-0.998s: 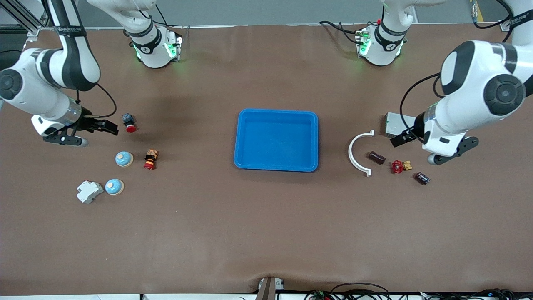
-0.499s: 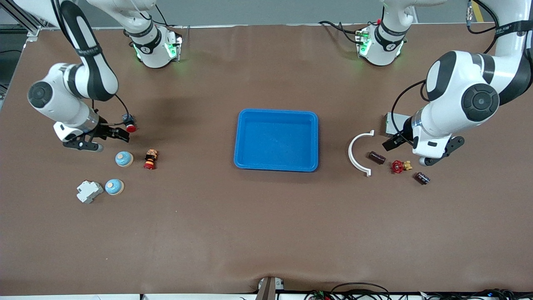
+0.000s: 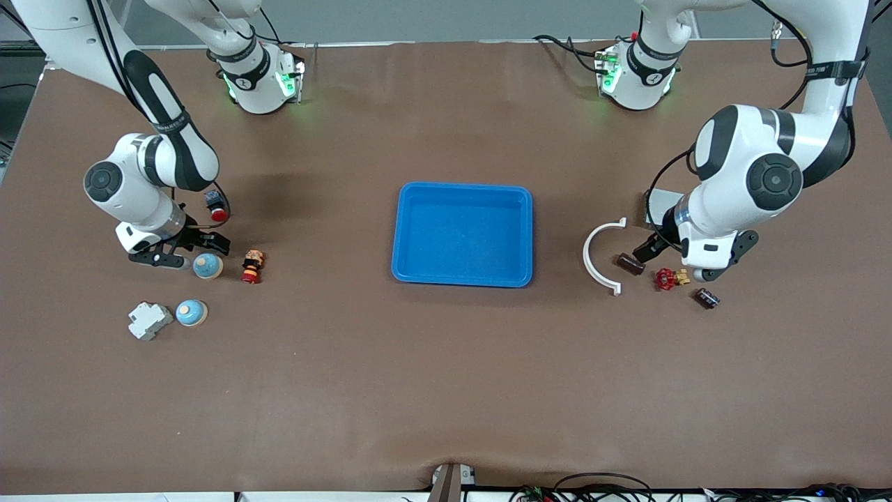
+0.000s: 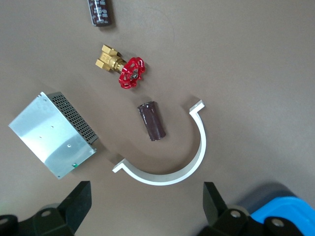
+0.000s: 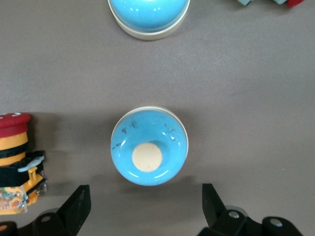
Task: Place electrolytic capacitor and blue bell in tray
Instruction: 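Lower the right gripper onto the bell while the left gripper lowers to capacitor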
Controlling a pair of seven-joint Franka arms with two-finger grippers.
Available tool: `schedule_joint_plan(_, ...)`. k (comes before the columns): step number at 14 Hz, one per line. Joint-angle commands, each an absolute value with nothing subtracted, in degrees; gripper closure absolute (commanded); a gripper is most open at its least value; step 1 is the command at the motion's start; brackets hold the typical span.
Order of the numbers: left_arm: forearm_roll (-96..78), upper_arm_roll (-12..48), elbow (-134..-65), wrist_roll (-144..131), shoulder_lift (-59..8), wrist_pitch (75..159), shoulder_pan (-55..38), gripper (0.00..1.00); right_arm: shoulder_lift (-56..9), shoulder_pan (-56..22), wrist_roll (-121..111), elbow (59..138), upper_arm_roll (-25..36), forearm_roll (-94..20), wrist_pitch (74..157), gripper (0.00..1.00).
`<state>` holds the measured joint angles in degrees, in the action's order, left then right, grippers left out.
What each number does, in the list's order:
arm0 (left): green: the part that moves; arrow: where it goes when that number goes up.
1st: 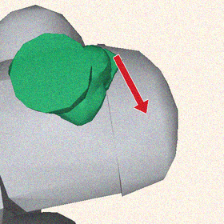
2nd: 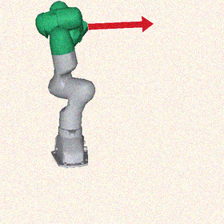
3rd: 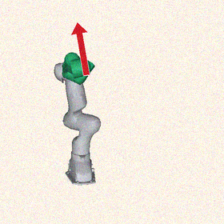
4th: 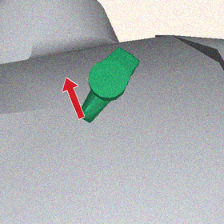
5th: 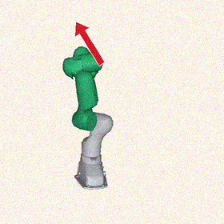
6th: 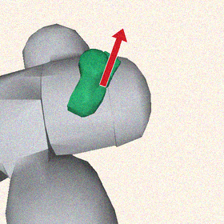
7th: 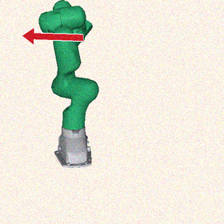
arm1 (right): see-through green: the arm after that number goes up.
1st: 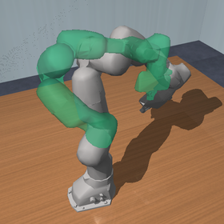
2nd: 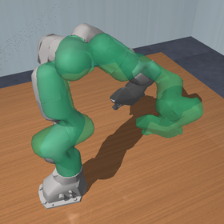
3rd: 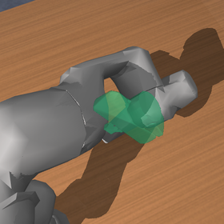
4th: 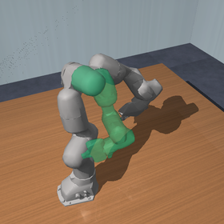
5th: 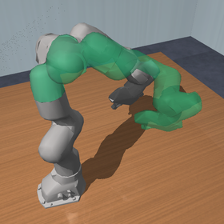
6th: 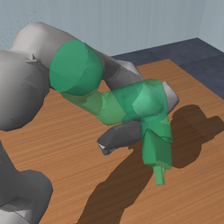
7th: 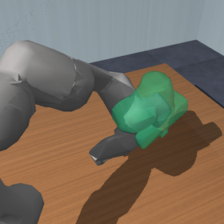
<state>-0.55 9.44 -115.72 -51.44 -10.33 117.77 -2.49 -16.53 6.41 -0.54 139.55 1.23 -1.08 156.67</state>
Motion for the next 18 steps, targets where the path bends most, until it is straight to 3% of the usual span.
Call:
schedule_joint_plan(1, -1.4, 9.5, -116.0, -53.8, -12.0, 119.6, -2.8, 0.0, -17.2, 7.3, 0.2, 137.6, 0.6, -0.7, 156.4, 0.0)
schedule_joint_plan(14, -1.2, 9.4, -120.1, -61.7, -19.3, 132.7, -2.5, 0.0, -21.3, 7.5, 0.2, 134.9, 0.7, -1.1, 159.0, 0.0)
schedule_joint_plan(15, -1.1, 9.4, -120.0, -62.1, -20.2, 133.0, -2.5, 0.0, -21.3, 7.4, 0.2, 134.9, 0.6, -1.1, 158.9, 0.05)
schedule_joint_plan(16, -0.8, 9.3, -120.1, -62.2, -20.7, 133.0, -2.2, 0.0, -21.3, 7.3, 0.3, 134.9, 0.6, -1.1, 158.9, 0.28)
schedule_joint_plan(18, 0.8, 9.1, -120.3, -62.2, -22.0, 133.1, -2.2, 0.0, -21.3, 7.2, 1.5, 134.2, 0.6, -1.1, 158.3, 0.88)
